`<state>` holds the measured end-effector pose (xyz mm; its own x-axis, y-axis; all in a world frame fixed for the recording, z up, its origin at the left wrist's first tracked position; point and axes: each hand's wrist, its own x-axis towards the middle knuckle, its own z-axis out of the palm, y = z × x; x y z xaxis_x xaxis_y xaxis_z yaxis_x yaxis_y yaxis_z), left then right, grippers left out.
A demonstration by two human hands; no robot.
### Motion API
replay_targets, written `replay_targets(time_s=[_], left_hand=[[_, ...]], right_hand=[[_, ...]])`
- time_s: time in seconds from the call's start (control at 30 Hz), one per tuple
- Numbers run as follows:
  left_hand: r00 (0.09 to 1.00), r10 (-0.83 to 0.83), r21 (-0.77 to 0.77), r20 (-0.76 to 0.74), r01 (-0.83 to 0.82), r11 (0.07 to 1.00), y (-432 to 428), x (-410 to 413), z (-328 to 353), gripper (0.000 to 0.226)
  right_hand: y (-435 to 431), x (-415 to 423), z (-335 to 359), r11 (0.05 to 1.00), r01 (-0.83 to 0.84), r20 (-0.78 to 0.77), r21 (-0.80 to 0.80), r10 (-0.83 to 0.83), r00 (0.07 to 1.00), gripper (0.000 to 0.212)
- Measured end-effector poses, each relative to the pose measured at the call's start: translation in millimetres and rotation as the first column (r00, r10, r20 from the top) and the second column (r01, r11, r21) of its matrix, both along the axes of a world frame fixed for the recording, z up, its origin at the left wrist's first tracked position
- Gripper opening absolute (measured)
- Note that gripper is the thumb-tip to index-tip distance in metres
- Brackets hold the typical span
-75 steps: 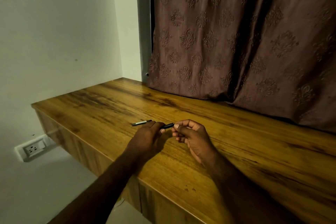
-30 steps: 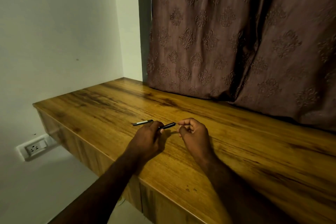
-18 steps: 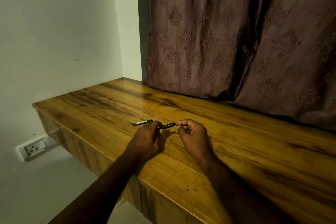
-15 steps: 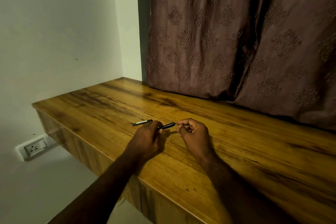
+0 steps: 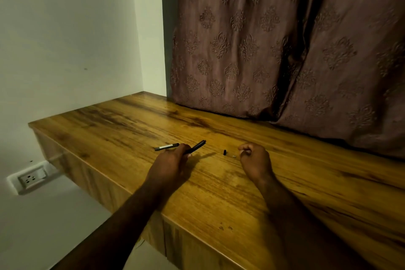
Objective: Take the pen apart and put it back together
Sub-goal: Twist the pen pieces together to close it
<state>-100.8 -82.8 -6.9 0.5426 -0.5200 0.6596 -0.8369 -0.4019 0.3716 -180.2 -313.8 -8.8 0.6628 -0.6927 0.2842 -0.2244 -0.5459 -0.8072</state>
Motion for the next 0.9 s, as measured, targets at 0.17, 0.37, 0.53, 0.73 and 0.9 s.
replay_targets(time_s=[0.17,0.37,0.53,0.73,0.9], left_hand=[[1.0,-0.019,-0.043,0.022,0.02,0.999,-0.5,-0.1,-0.4,0.063],[0.999,-0.033,-0.032,0.034,0.034,0.999,-0.6,2.3,-2.2,0.053],[0.999,-0.019,-0.016,0.045,0.019,1.0,-0.4,2.2,-1.9,0.045],[0.998,-0.001,-0.003,0.063,0.001,1.0,-1.6,6.0,-3.2,0.026],[0.997,-0.018,0.016,0.075,0.017,1.0,-1.7,8.8,-4.9,0.022]], right_hand=[[4.7,4.1,-1.4,0.982,-0.063,-0.158,-0.18,0.034,0.987,0.01],[6.8,7.6,0.9,0.976,0.014,-0.182,-0.218,-0.055,0.982,0.028],[6.3,-1.3,5.2,0.994,0.077,0.046,-0.08,-0.074,0.996,0.011],[28.8,-8.1,15.2,0.989,-0.049,0.265,0.14,0.01,0.964,0.009],[62.2,-7.7,21.4,0.939,-0.28,0.346,0.199,0.2,0.917,0.014]])
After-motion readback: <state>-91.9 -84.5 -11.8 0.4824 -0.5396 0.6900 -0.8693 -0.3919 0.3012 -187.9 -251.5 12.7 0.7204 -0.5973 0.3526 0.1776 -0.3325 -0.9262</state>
